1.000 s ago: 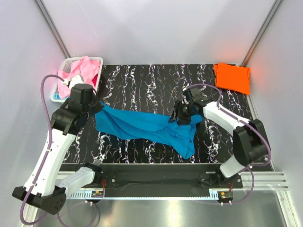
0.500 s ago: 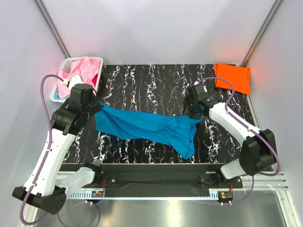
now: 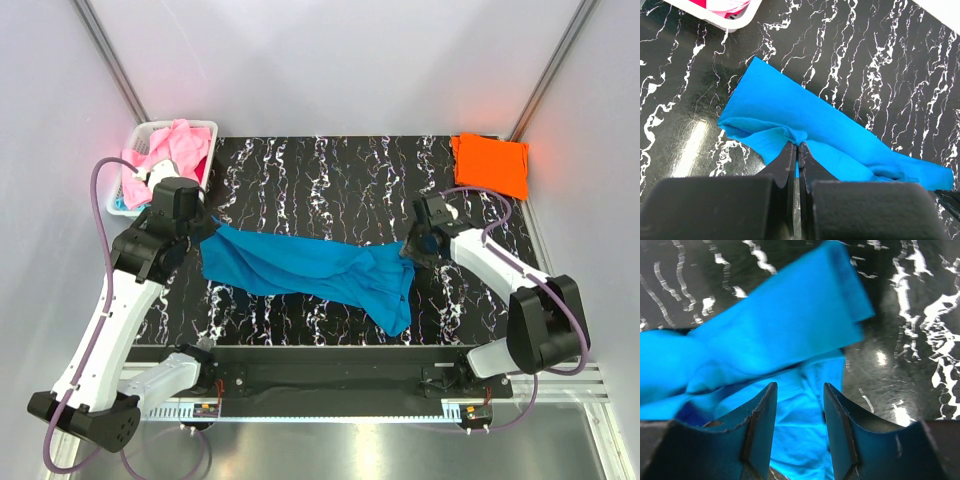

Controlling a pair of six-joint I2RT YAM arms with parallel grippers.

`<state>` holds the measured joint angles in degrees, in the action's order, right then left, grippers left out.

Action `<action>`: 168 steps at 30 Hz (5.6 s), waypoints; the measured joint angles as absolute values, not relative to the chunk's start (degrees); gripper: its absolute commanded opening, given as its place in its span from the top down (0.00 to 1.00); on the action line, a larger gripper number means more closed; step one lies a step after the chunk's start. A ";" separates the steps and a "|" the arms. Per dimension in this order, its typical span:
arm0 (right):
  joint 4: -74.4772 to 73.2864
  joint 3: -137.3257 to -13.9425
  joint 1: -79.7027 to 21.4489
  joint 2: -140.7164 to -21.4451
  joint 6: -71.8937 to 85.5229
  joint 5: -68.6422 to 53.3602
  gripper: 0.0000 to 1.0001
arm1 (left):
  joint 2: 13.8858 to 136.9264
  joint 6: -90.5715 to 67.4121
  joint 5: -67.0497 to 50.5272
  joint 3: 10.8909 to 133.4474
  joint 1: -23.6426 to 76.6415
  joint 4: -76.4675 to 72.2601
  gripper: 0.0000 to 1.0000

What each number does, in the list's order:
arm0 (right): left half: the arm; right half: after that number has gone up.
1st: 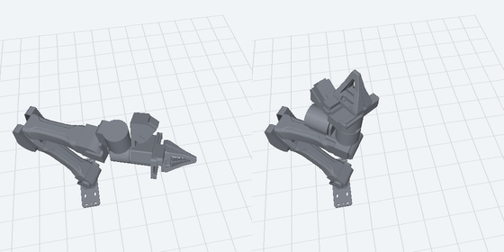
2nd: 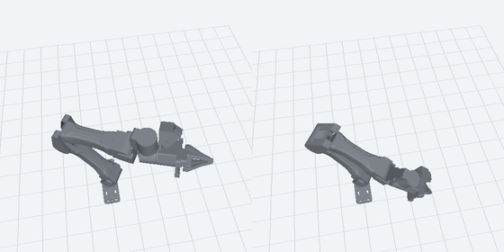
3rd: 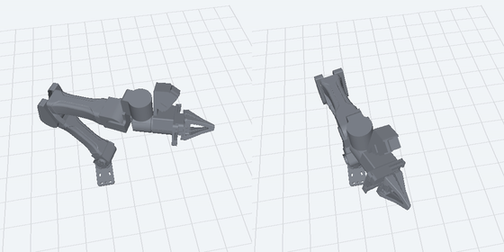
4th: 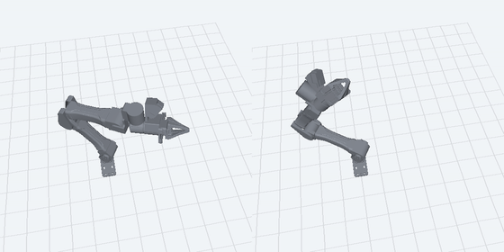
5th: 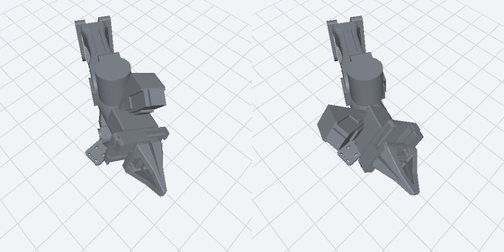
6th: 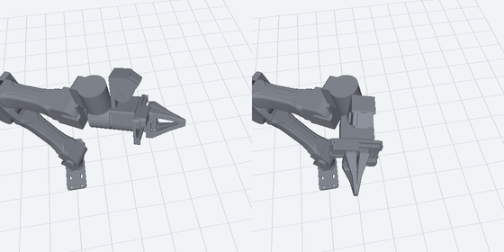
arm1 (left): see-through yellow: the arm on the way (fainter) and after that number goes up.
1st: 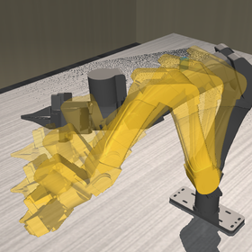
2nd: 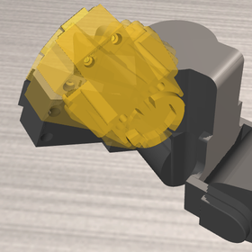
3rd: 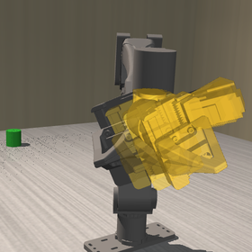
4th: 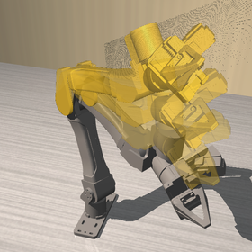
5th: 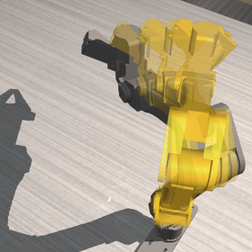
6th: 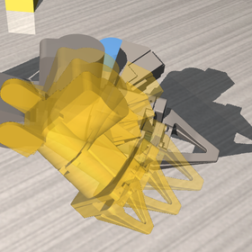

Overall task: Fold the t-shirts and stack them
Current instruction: Flatten the tshirt out

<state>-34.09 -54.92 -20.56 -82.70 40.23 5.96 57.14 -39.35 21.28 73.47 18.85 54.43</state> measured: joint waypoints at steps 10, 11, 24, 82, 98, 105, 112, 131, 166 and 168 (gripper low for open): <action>-24.01 -46.72 -17.12 -79.37 40.64 -4.51 0.39 | 57.19 -39.18 21.28 72.51 18.85 54.46 1.00; -23.31 -46.26 -16.88 -79.35 40.69 -5.28 0.39 | 57.19 -39.11 21.28 72.53 18.85 54.43 1.00; -19.09 -43.20 -15.42 -79.13 41.21 -7.44 0.47 | 57.25 -39.07 21.28 72.51 18.85 54.43 1.00; -60.88 -116.31 -14.83 -54.63 16.84 -10.09 1.00 | 43.11 -19.57 4.91 92.71 18.85 49.19 1.00; -57.41 -123.39 -14.83 -52.16 12.78 -12.14 1.00 | 41.28 -20.75 12.49 93.51 18.85 47.92 1.00; -51.66 -119.24 -14.83 -66.98 9.89 -7.97 1.00 | 64.79 -24.67 17.19 99.63 18.76 47.27 1.00; -51.57 -121.23 -14.83 -84.23 7.16 -4.84 1.00 | 88.47 -26.92 14.81 108.68 18.22 50.98 1.00; -56.34 -123.63 -14.83 -58.92 3.22 -1.72 1.00 | 49.69 -24.27 8.71 96.01 17.93 54.39 1.00; -23.57 -105.91 -3.33 -119.83 8.34 1.23 1.00 | 130.45 -41.15 15.73 115.15 14.37 47.86 1.00; -22.55 -112.16 -2.07 -124.81 8.60 -1.78 1.00 | 132.75 -41.56 15.53 119.17 13.04 47.29 1.00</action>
<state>-22.55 -112.16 -2.07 -124.81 8.60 -1.78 132.75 -41.56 15.53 119.17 13.04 47.29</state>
